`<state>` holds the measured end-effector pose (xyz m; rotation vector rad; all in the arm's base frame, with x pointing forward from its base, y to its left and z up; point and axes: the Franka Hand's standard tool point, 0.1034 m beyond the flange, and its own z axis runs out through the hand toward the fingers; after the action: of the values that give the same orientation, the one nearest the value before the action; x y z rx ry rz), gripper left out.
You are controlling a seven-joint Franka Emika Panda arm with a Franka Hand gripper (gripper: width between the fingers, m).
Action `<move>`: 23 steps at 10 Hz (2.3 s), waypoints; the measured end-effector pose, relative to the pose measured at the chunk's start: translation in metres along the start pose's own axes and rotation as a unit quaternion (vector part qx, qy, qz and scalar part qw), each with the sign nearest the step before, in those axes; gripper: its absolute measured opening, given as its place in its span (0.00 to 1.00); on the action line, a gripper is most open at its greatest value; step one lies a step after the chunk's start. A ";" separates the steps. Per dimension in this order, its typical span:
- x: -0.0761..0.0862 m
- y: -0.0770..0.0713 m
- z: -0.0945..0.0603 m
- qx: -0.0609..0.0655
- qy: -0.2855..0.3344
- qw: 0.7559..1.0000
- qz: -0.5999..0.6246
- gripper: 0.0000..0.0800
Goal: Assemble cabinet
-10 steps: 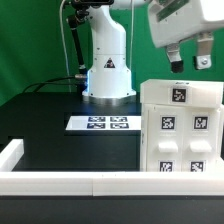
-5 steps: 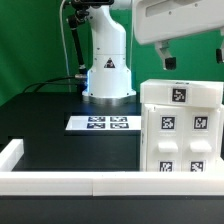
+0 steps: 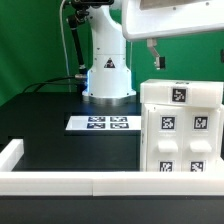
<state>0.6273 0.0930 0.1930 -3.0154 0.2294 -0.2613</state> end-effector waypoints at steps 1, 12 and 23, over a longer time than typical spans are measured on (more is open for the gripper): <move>0.000 0.001 0.001 -0.001 -0.007 0.998 -0.058 1.00; -0.006 0.002 0.018 -0.016 -0.056 0.837 -0.544 1.00; -0.012 0.016 0.036 -0.018 -0.075 0.810 -0.581 0.69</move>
Offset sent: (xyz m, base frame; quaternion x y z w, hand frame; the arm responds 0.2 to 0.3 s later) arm 0.0064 0.0089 -0.0018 -0.0344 -0.0313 -0.1748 0.9835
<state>0.6201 0.0824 0.1542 -2.7183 -1.6464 -0.0794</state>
